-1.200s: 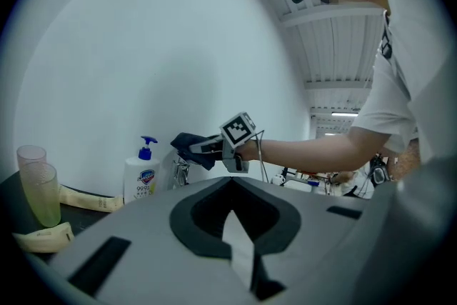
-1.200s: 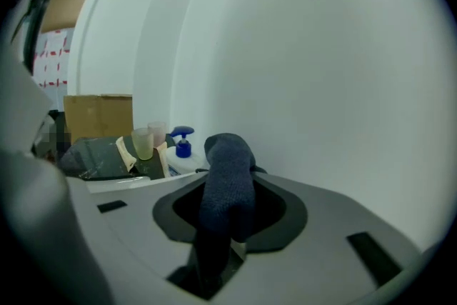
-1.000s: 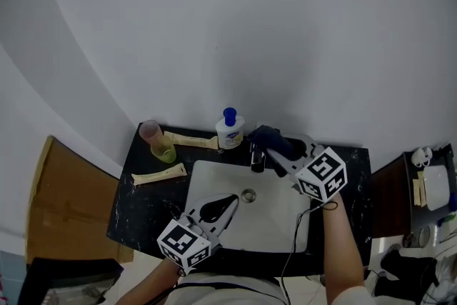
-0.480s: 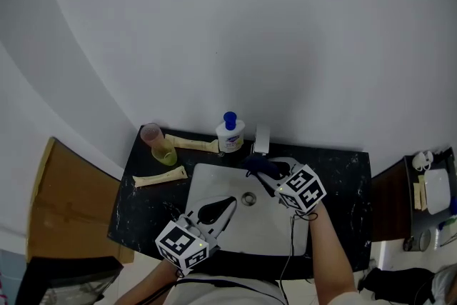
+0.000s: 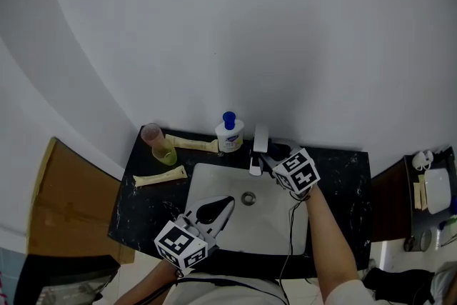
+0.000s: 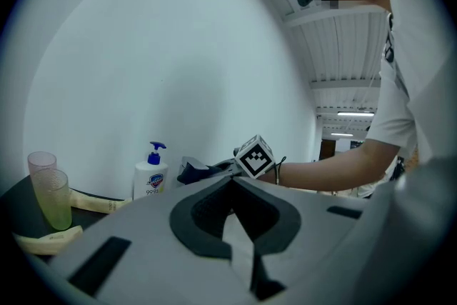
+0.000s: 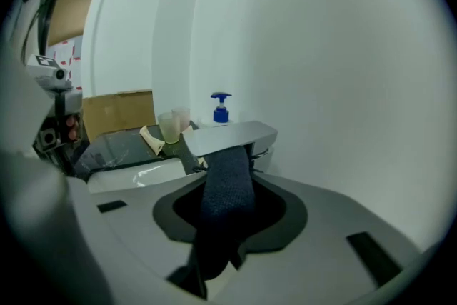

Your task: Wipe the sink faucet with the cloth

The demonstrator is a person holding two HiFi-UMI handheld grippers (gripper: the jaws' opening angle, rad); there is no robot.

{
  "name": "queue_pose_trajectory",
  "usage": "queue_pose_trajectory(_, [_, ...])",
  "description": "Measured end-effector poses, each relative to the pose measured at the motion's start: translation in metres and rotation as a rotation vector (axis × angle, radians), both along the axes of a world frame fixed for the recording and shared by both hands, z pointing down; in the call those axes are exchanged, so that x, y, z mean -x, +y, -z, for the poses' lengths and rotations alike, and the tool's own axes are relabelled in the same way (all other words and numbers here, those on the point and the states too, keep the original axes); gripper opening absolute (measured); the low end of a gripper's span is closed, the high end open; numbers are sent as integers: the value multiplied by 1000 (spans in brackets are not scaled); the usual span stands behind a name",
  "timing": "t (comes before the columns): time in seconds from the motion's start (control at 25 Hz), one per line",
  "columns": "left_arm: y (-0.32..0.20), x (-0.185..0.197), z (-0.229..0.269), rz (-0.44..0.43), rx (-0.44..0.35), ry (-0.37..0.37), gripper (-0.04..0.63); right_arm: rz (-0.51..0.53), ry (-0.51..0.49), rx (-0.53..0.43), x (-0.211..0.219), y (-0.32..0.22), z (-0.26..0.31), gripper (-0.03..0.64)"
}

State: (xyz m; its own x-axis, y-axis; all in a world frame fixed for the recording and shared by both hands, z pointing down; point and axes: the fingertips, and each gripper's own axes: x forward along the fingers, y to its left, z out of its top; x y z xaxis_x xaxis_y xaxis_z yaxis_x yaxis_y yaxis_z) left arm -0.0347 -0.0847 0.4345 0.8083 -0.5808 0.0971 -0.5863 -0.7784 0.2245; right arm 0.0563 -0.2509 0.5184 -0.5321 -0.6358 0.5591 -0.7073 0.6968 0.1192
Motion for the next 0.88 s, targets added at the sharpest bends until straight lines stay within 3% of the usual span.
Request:
queue_pose_trajectory(0.24, [6,-2,0,-4,0,5,2,238,-9,166,29,69,-3,118])
queue_pose_trajectory(0.36, [8,-3,-2,-8,7,2,2,279,11,192,31,72,-5,118])
queue_pose_trajectory(0.44, [9,-6,-1,-12,8,3,2,238,-6,187,27,55,-6,118])
queue_pose_trajectory(0.64, [11,-5,3,-8,11,-5,2,12,-51,96,4,-8,-4,118])
queue_pose_trajectory(0.88, [13,-3,0,-4,6,0,2,13,-19,58,7,3,-2,118])
